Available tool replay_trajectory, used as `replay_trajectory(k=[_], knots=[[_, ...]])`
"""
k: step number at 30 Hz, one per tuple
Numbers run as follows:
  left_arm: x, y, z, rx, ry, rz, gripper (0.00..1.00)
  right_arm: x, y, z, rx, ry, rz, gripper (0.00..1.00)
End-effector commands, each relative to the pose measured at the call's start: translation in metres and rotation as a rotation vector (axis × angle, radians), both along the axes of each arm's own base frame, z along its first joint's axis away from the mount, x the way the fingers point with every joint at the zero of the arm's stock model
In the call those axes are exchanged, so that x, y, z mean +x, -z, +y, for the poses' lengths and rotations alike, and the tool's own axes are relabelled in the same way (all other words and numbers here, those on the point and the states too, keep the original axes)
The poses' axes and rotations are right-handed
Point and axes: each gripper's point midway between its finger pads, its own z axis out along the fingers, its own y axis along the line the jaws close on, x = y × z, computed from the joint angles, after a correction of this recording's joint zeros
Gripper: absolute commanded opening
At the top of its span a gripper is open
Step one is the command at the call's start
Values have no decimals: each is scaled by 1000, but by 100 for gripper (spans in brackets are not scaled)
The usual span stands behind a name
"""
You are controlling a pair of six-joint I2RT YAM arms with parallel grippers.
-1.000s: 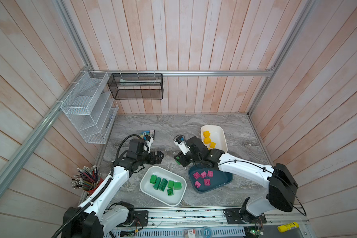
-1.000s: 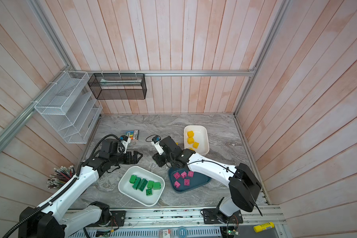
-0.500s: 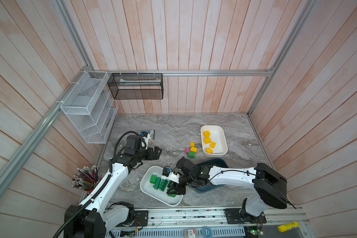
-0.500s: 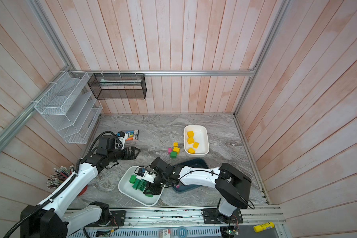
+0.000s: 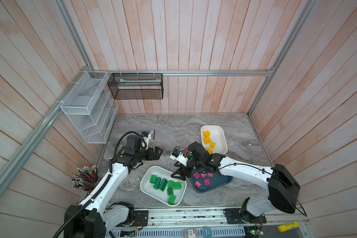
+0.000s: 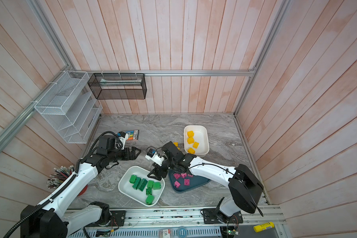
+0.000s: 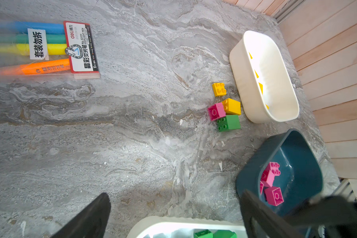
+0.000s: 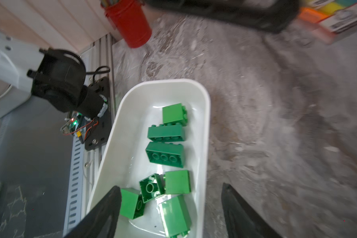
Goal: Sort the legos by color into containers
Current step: 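Carry the green brick with the right gripper into the near white tray and release, then return the right gripper to the pile and grasp the pink brick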
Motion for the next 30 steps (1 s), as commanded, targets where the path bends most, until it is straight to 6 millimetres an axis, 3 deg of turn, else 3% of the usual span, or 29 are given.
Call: replay_trajectory(k=[1,5,9,12,23,30], knots=[[2,-3,-2,-16,9,-19,100,39,-3,-30,-60,230,23,78],[4,-1,-4,-23,16,-10,100,94,8,-59,-116,490,110,76],[3,1,-5,-23,20,-6,100,128,23,-59,-179,627,133,73],[1,1,-4,-24,20,-8,100,145,47,-59,-258,702,171,69],[-4,5,-1,-13,15,-2,100,181,105,-67,-416,839,143,60],[-5,6,-2,-11,22,-1,100,190,120,-66,-453,852,134,54]])
